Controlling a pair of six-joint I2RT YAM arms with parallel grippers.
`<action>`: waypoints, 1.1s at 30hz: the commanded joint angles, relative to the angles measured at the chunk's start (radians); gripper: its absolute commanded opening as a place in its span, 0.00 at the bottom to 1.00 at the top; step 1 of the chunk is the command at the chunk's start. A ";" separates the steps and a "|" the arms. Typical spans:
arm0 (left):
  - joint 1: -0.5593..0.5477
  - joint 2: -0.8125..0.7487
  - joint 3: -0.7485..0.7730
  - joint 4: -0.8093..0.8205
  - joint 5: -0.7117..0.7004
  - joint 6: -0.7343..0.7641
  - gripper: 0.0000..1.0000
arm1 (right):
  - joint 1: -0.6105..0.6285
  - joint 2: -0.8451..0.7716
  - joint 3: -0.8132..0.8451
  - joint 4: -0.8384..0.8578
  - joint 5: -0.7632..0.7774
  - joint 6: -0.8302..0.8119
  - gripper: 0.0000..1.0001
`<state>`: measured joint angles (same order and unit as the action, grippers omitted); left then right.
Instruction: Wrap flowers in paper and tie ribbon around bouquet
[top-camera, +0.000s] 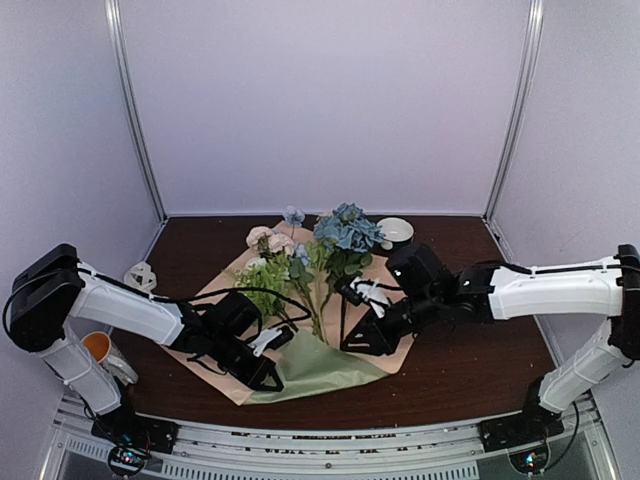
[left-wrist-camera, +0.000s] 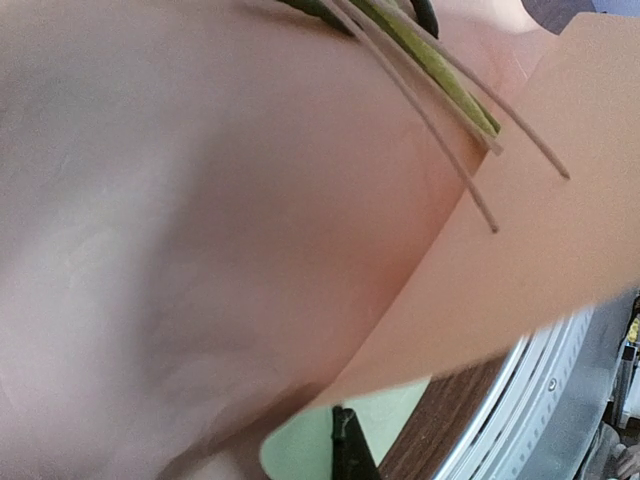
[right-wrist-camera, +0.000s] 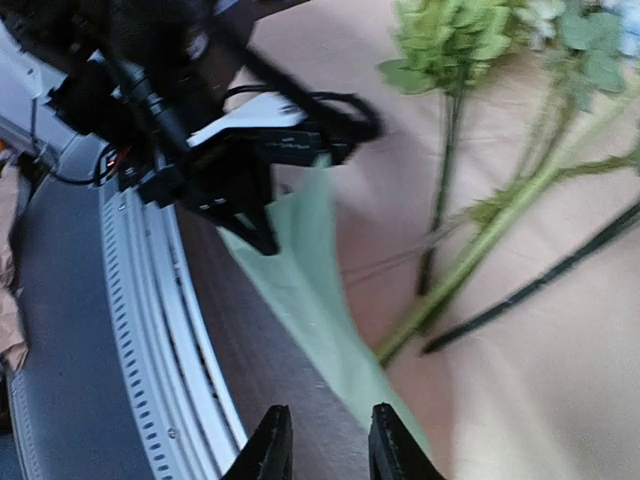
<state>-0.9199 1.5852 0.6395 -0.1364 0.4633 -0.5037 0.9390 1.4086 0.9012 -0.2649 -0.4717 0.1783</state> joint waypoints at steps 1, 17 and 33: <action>-0.005 0.055 -0.022 -0.134 -0.075 0.022 0.00 | 0.077 0.177 0.083 0.102 -0.217 -0.035 0.24; -0.005 -0.094 0.054 -0.212 -0.136 0.005 0.31 | 0.013 0.561 0.193 0.207 -0.219 0.139 0.16; 0.219 -0.814 -0.203 -0.416 -0.623 -0.573 0.83 | 0.012 0.587 0.215 0.134 -0.194 0.118 0.16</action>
<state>-0.7570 0.9131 0.5381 -0.4828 -0.0200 -0.8585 0.9531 1.9766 1.1007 -0.0872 -0.7029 0.3138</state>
